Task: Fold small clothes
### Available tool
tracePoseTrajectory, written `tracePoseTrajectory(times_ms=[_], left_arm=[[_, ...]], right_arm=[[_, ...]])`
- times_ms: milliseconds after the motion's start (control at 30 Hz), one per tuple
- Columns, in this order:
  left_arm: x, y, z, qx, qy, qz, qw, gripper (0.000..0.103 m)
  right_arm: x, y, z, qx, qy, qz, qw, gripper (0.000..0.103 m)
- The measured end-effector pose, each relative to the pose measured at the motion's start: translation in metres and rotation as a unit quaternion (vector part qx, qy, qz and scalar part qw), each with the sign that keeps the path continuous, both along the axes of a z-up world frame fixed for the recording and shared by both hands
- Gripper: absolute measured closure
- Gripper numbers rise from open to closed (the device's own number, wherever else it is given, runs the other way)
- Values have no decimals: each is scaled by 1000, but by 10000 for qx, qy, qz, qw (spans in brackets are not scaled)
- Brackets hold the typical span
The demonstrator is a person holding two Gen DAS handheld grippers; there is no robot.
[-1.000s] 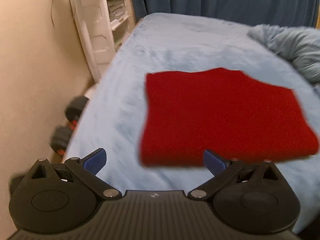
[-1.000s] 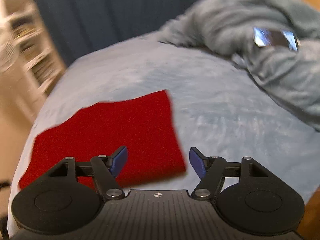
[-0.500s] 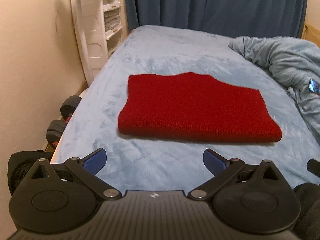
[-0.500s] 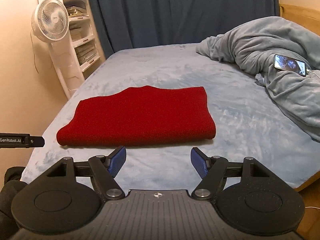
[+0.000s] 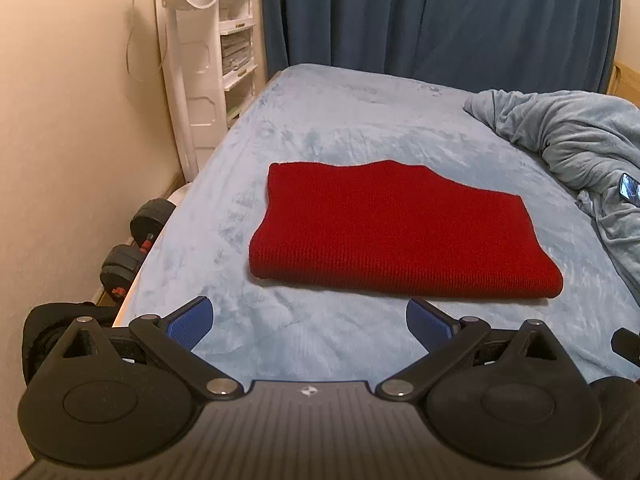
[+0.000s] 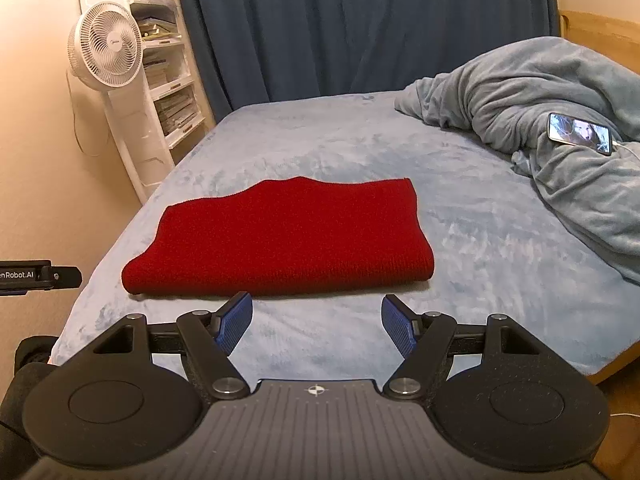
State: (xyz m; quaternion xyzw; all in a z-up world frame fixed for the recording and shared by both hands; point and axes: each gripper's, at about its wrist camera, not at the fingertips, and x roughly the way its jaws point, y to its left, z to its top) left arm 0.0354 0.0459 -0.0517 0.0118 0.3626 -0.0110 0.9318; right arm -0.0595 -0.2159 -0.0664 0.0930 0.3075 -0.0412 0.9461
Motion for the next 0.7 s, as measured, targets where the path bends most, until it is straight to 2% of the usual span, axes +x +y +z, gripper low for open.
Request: tracePoseTrajectory(times_ms=[700], left_arm=[[35,2,-21,66,470,153,9988,0]], right_arm=[[35,-3,-21,124,375,-61,9992,30]])
